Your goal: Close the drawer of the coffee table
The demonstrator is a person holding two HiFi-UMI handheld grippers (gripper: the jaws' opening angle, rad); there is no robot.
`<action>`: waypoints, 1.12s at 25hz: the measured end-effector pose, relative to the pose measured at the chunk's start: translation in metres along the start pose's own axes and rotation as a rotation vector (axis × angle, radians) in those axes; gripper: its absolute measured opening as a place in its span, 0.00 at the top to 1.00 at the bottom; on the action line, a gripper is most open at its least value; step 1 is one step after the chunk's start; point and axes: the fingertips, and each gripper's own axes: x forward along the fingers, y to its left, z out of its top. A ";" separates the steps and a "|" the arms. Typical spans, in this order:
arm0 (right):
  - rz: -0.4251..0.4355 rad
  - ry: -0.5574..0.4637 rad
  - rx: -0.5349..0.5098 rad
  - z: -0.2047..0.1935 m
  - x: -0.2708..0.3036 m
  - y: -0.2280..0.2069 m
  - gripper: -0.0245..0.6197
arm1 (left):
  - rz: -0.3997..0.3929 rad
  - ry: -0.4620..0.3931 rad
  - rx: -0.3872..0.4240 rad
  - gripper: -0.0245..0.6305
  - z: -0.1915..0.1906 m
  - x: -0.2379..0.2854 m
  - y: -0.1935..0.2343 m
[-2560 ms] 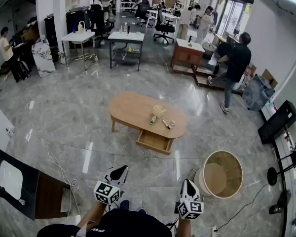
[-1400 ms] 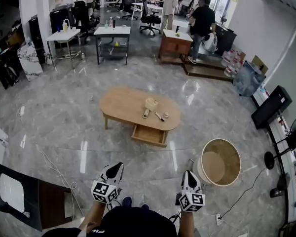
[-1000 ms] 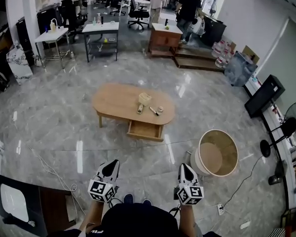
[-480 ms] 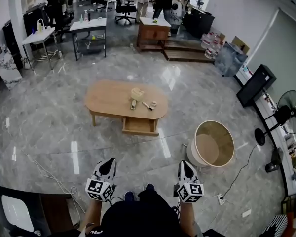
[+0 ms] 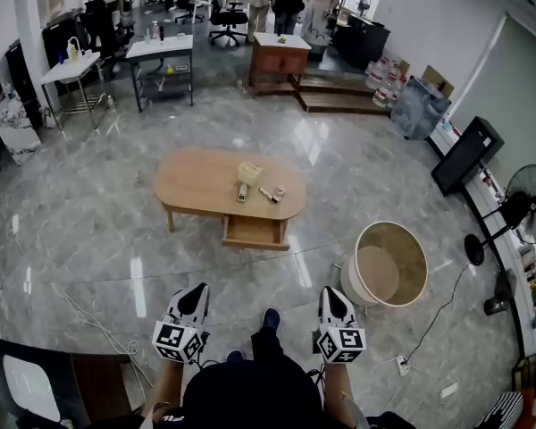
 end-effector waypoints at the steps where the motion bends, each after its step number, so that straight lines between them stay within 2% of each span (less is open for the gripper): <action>1: 0.005 -0.001 -0.007 0.000 0.006 -0.001 0.92 | 0.003 -0.006 0.001 0.93 0.001 0.003 0.001; 7: 0.038 0.000 0.000 0.003 0.028 -0.012 0.92 | 0.000 -0.006 0.009 0.93 0.001 0.025 -0.003; 17: 0.023 0.012 0.024 0.001 0.037 -0.028 0.92 | -0.009 0.008 0.007 0.93 0.004 0.049 -0.003; 28: 0.023 0.023 0.024 0.004 0.071 -0.049 0.92 | 0.019 0.028 0.006 0.93 0.003 0.084 0.009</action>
